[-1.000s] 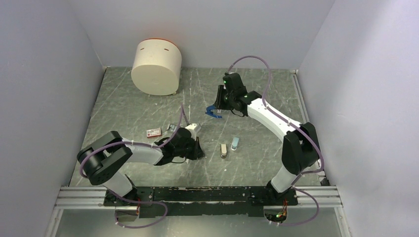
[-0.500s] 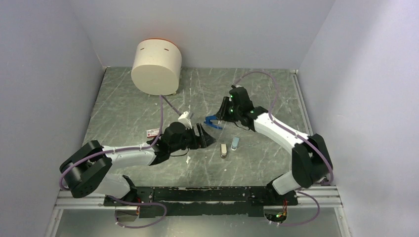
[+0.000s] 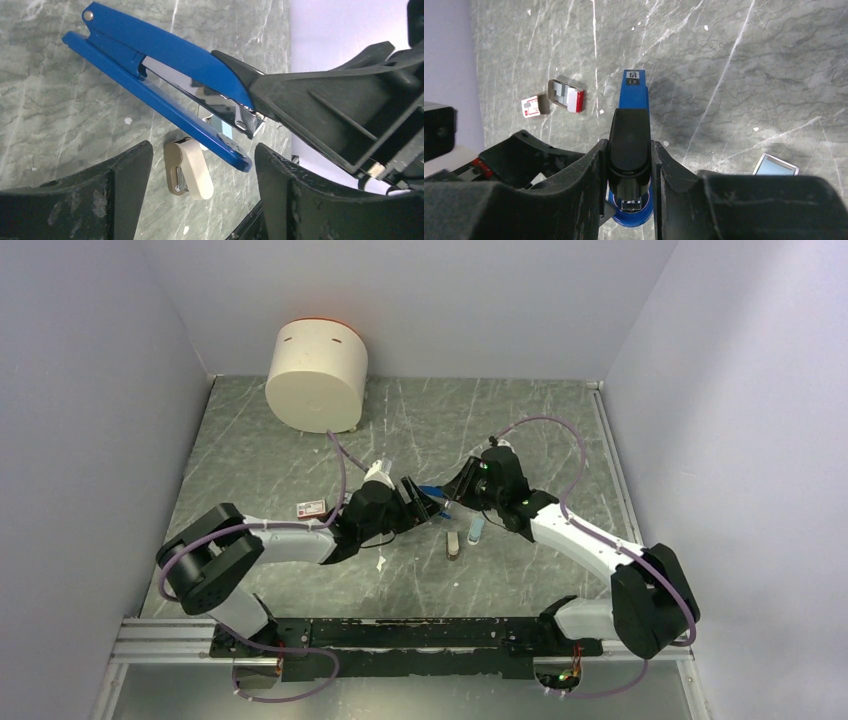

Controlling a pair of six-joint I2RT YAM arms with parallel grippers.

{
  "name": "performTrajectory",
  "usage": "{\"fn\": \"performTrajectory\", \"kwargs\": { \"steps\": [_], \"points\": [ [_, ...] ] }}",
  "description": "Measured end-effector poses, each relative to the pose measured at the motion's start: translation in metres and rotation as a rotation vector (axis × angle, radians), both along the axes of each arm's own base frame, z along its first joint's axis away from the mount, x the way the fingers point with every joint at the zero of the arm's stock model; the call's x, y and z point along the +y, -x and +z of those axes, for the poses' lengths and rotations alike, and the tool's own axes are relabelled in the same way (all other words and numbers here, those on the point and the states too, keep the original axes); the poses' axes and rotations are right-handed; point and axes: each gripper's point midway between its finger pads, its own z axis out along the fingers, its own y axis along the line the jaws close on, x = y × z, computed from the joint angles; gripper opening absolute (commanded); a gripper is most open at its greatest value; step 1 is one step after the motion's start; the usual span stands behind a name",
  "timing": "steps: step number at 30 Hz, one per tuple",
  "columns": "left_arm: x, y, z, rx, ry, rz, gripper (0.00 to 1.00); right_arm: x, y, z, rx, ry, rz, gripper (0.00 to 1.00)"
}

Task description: Load the staples into the stapler

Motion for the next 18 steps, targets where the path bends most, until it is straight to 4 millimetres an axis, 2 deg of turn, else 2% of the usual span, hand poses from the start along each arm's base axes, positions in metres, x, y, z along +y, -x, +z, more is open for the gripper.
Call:
{"fn": "performTrajectory", "kwargs": {
  "steps": [6,12,18],
  "points": [
    [-0.0062,-0.0018,-0.0092,0.025,0.024,0.002,0.49,0.0016,0.0015,-0.0029,-0.001,-0.024,-0.005,0.24],
    [-0.0085,-0.0018,-0.0052,0.019,0.044,-0.002,0.45,0.0017,0.002,-0.0035,0.001,-0.03,-0.009,0.23],
    [-0.0061,0.0006,-0.0082,0.011,0.04,-0.011,0.32,0.001,0.0054,-0.0045,0.018,-0.008,0.002,0.23]
  ]
}}
